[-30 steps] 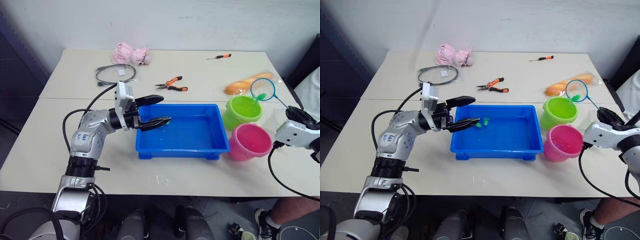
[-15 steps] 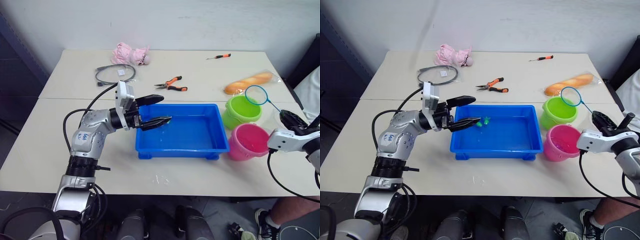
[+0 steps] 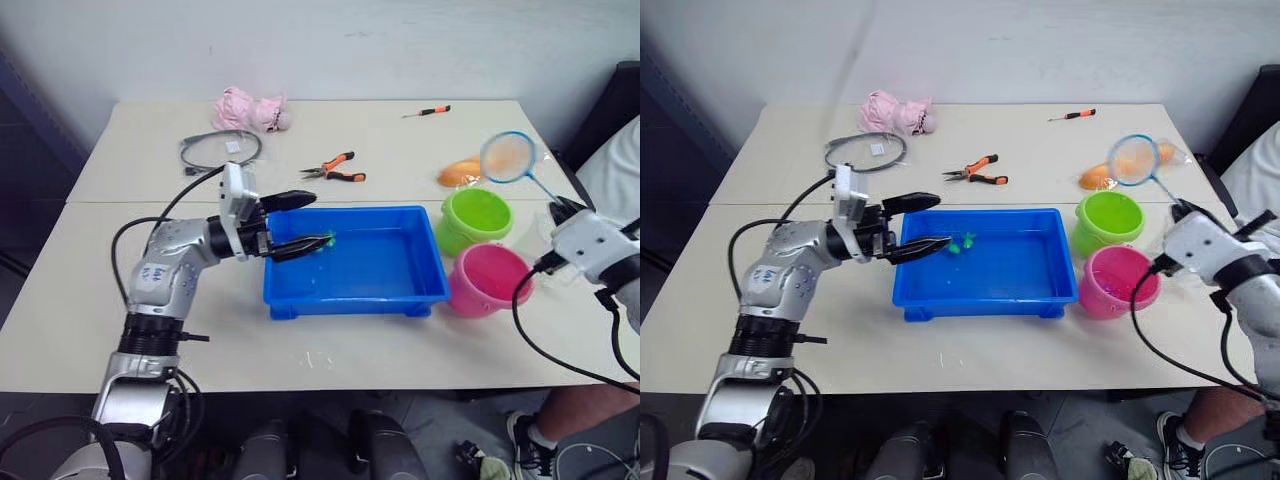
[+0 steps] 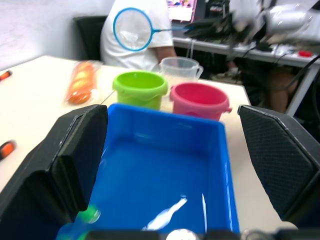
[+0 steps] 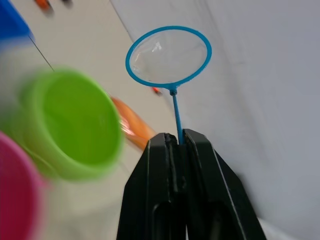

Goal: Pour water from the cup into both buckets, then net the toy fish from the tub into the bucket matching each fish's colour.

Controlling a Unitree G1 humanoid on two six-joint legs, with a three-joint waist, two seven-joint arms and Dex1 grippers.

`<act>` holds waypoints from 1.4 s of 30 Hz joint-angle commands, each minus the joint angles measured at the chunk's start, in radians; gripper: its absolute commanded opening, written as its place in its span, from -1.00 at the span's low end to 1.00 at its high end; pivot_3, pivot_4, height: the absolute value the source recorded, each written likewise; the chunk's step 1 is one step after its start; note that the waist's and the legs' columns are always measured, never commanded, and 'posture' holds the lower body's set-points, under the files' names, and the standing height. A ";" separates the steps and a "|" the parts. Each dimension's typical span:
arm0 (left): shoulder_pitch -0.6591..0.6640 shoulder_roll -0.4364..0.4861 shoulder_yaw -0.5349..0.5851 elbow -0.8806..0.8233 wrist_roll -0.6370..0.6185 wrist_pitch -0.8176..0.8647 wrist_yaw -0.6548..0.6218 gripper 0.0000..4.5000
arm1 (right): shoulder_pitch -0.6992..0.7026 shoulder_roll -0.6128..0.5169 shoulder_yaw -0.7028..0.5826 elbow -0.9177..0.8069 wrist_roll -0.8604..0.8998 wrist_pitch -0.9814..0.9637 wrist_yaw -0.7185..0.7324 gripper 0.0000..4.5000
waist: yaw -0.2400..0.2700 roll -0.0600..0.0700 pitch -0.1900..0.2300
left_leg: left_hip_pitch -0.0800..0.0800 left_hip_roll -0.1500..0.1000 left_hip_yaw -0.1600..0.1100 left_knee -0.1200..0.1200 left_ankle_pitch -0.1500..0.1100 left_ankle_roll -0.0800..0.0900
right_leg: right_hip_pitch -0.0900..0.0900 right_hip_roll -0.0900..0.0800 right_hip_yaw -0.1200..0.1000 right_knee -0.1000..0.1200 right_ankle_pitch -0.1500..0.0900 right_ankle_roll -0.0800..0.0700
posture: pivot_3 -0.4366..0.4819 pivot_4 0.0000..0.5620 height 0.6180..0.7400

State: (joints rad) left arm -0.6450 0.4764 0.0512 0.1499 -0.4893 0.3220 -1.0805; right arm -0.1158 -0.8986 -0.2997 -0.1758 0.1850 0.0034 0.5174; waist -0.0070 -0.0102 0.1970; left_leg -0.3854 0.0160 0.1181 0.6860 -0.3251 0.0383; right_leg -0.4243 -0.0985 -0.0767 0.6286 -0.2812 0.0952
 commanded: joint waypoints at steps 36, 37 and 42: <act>0.233 0.188 0.137 -0.107 -0.016 -0.016 0.021 0.98 | -0.445 0.233 0.466 -0.014 0.239 0.848 0.031 -1.00 | 0.003 -0.001 -0.001 | -0.005 -0.004 0.000 0.001 -0.001 0.004 | -0.004 -0.011 -0.003 0.000 0.002 -0.002 | -0.05 -0.47 0.99; 0.233 0.188 0.137 -0.107 -0.016 -0.015 0.021 0.98 | -0.443 0.235 0.461 -0.017 0.236 0.847 0.035 -1.00 | 0.003 -0.001 -0.001 | -0.005 -0.004 0.000 0.001 -0.001 0.004 | -0.004 -0.011 -0.003 0.000 0.002 -0.002 | -0.05 -0.47 0.99; 0.232 0.188 0.134 -0.102 -0.017 -0.019 0.014 0.98 | -0.430 0.239 0.441 -0.031 0.235 0.848 0.056 -1.00 | 0.003 -0.001 -0.001 | -0.005 -0.004 0.000 0.001 -0.001 0.004 | -0.004 -0.011 -0.003 0.000 0.002 -0.002 | -0.05 -0.47 0.99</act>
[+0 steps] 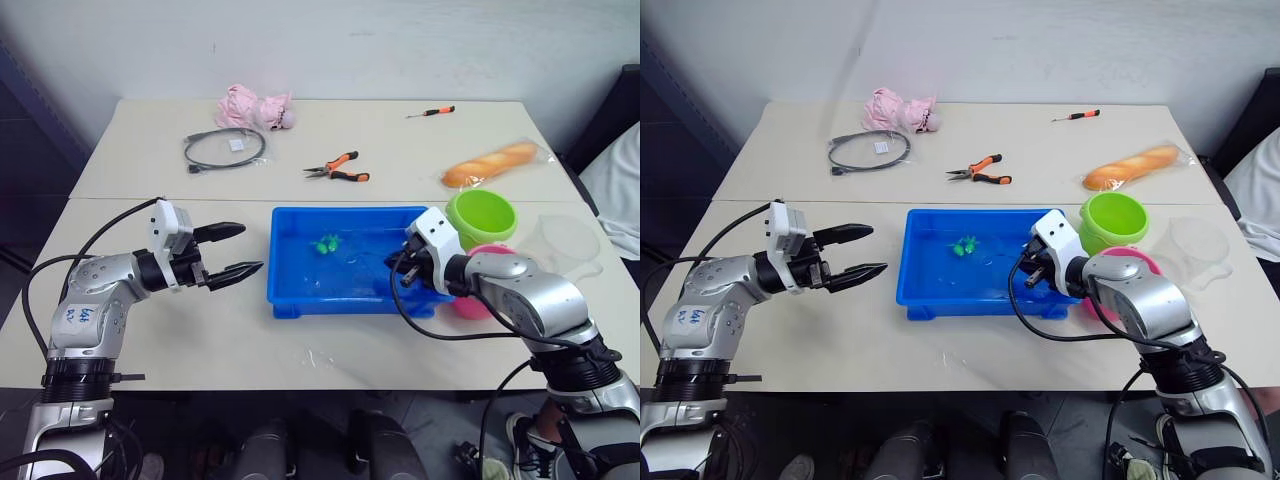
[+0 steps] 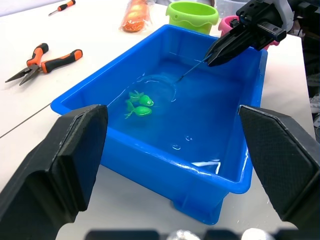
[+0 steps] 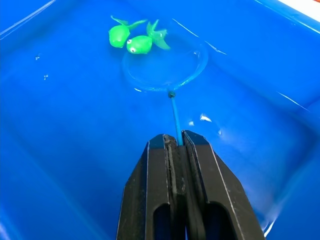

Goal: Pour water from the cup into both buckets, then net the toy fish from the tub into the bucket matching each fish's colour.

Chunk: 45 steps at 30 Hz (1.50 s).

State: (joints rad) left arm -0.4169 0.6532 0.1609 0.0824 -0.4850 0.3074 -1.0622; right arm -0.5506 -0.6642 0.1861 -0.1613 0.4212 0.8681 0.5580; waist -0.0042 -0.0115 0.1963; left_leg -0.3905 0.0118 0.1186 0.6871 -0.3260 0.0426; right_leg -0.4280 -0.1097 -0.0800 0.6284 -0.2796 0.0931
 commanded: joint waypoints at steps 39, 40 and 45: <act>-0.241 -0.158 -0.065 0.041 -0.057 0.052 -0.042 0.98 | 0.445 -0.271 -0.836 -0.348 0.277 0.080 0.175 -1.00 | 0.009 0.000 0.000 | 0.001 -0.001 0.000 0.000 0.000 0.001 | 0.001 0.001 0.000 -0.001 0.000 0.001 | -0.05 -0.47 0.99; -0.245 -0.162 -0.069 0.047 -0.054 0.049 -0.046 0.98 | 0.449 -0.284 -0.854 -0.314 0.261 0.063 0.178 -1.00 | 0.009 0.000 0.000 | 0.001 0.000 0.000 0.000 0.000 0.001 | 0.001 0.001 0.000 -0.001 0.000 0.001 | -0.05 -0.47 0.99; -0.254 -0.175 -0.080 0.061 -0.054 0.046 -0.059 0.98 | 0.453 -0.335 -0.813 -0.156 0.094 -0.099 0.139 -1.00 | 0.010 0.000 0.000 | 0.002 -0.001 0.001 0.000 0.000 0.001 | 0.001 0.001 0.000 -0.001 0.000 0.001 | -0.05 -0.47 0.99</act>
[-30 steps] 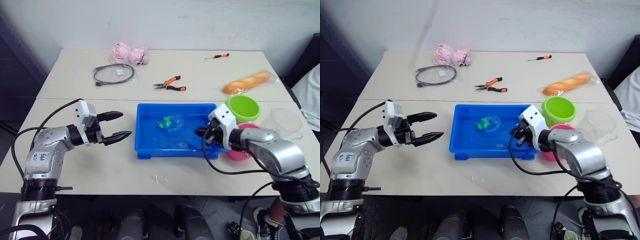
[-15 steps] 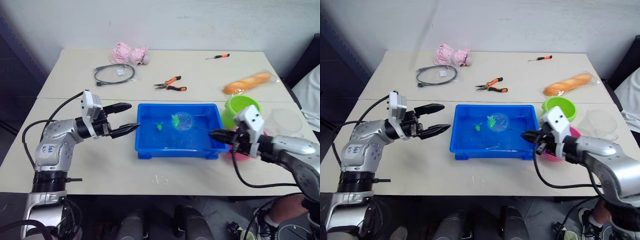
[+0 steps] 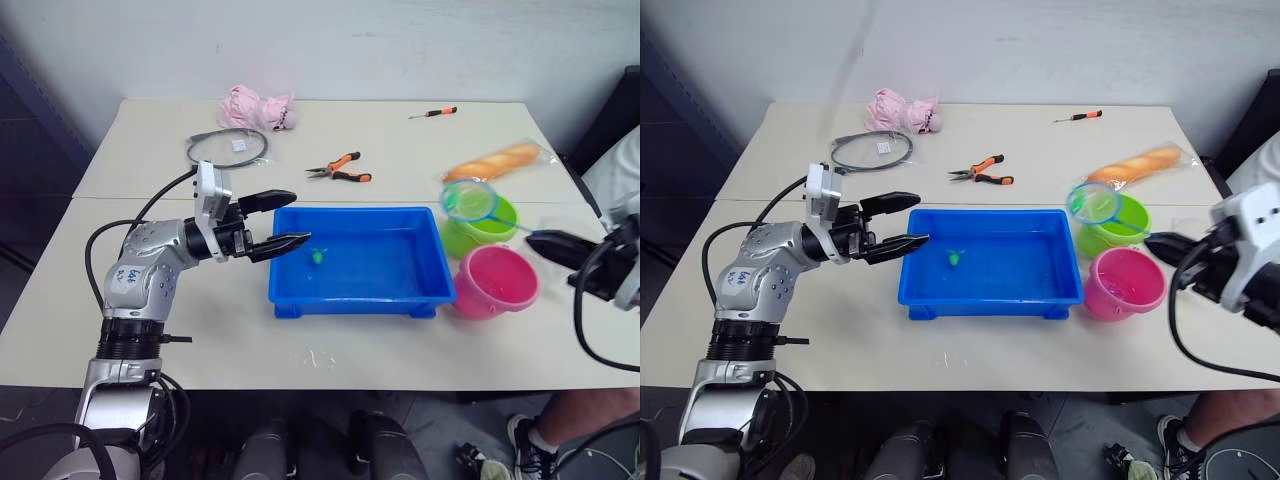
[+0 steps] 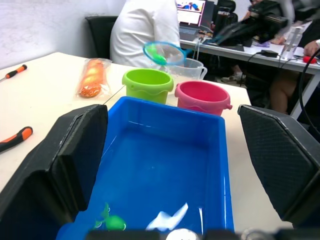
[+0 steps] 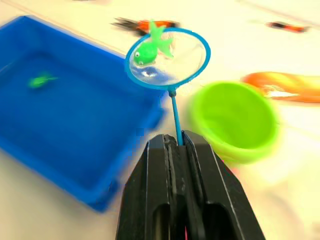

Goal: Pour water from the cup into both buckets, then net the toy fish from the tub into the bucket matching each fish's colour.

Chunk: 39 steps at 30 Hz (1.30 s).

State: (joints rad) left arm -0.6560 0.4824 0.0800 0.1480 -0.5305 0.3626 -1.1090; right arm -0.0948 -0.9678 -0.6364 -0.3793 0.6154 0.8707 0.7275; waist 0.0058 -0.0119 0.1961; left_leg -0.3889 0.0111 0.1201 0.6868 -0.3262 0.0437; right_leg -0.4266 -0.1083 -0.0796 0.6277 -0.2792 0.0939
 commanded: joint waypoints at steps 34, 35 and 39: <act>-0.008 -0.029 -0.004 -0.038 -0.014 0.010 0.013 0.98 | -0.041 -0.207 0.444 0.564 -1.168 -1.289 -0.552 -1.00 | -0.007 0.000 0.000 | 0.002 0.001 0.002 0.000 0.002 -0.003 | 0.000 0.002 0.003 0.000 0.000 0.000 | -0.05 -0.47 0.99; -0.007 -0.029 -0.005 -0.039 -0.015 0.014 0.014 0.98 | -0.027 -0.207 0.454 0.549 -1.186 -1.291 -0.550 -1.00 | -0.007 0.000 0.000 | 0.002 0.001 0.002 0.000 0.002 -0.003 | 0.000 0.002 0.003 0.000 0.000 0.000 | -0.05 -0.47 0.99; -0.011 -0.031 -0.006 -0.036 -0.015 0.011 0.014 0.98 | -0.017 -0.201 0.412 0.540 -1.198 -1.260 -0.586 -1.00 | -0.008 0.000 0.000 | 0.001 0.001 0.001 0.000 0.002 -0.003 | 0.000 0.002 0.003 0.000 0.000 0.000 | -0.05 -0.47 0.99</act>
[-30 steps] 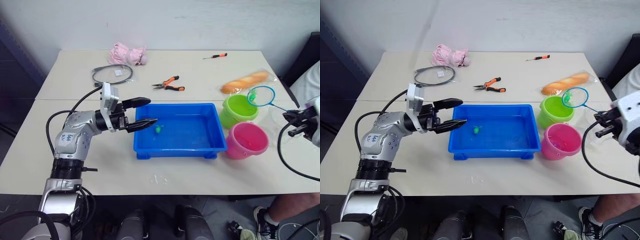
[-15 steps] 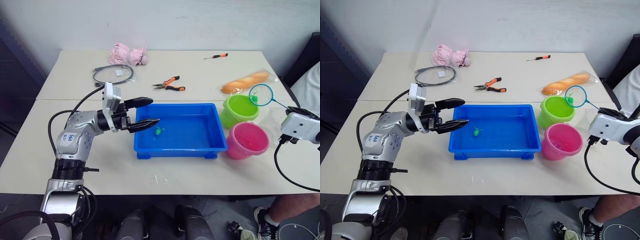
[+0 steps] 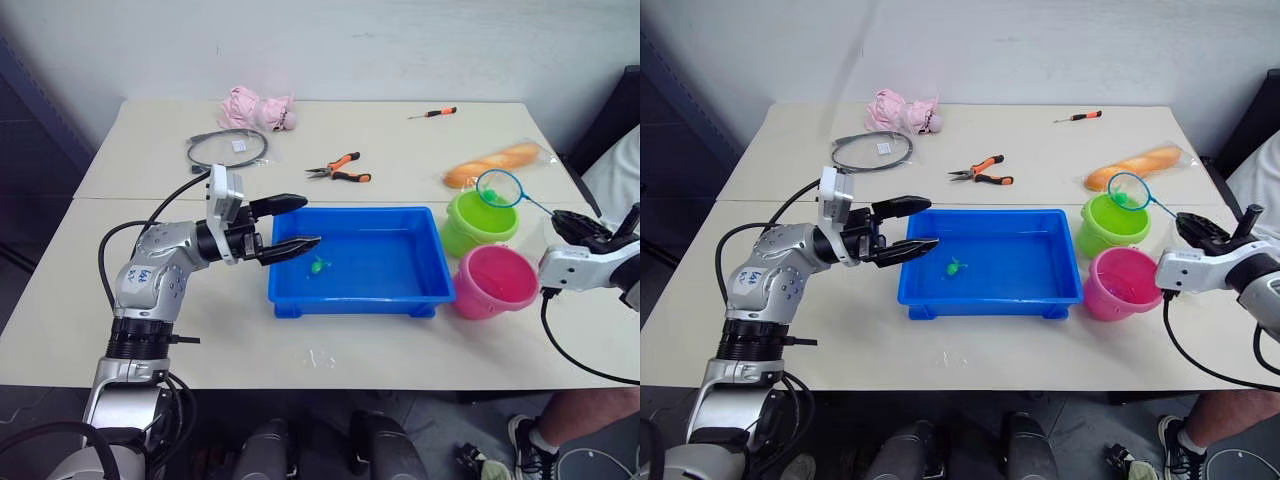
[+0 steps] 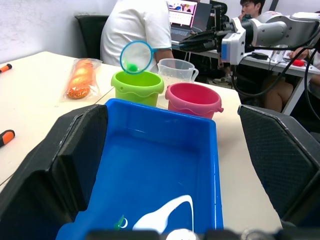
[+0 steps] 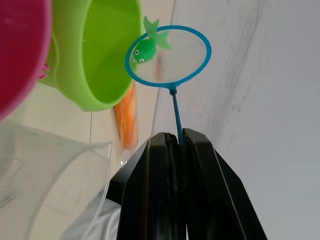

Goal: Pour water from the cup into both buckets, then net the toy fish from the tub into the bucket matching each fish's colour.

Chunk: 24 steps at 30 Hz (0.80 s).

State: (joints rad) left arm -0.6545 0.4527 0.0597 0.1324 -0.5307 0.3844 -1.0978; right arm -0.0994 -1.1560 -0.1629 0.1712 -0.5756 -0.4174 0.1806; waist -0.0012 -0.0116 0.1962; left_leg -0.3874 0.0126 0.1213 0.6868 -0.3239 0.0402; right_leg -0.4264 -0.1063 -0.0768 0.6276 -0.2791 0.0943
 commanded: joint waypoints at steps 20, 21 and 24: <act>0.076 0.104 0.074 -0.002 -0.002 -0.075 -0.057 0.98 | -0.087 0.119 -0.091 -0.417 0.968 0.520 0.499 -1.00 | -0.012 0.001 0.000 | 0.002 0.003 0.000 0.000 0.000 -0.002 | 0.001 0.007 0.002 0.001 0.000 0.000 | -0.05 -0.47 0.99; 0.089 0.119 0.077 0.004 0.005 -0.091 -0.070 0.98 | -0.082 0.105 -0.082 -0.473 1.056 0.619 0.552 -1.00 | -0.010 0.001 0.000 | 0.002 0.003 -0.001 0.000 0.000 -0.002 | 0.001 0.005 0.002 0.001 0.000 -0.001 | -0.05 -0.47 0.99; 0.129 0.169 0.096 0.026 0.024 -0.141 -0.098 0.98 | -0.165 0.091 -0.002 -0.559 1.119 0.814 0.581 -1.00 | -0.002 0.001 0.000 | 0.001 0.003 -0.003 0.000 0.000 -0.001 | 0.001 0.002 0.003 0.000 0.000 -0.002 | -0.05 -0.47 0.99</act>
State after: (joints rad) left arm -0.5320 0.5951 0.1313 0.1667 -0.5158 0.2796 -1.1705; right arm -0.2244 -1.0584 -0.1849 -0.3314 0.4835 0.2886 0.7520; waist -0.0031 -0.0105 0.1962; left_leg -0.3867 0.0157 0.1181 0.6874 -0.3241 0.0396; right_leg -0.4249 -0.1053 -0.0745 0.6275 -0.2786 0.0920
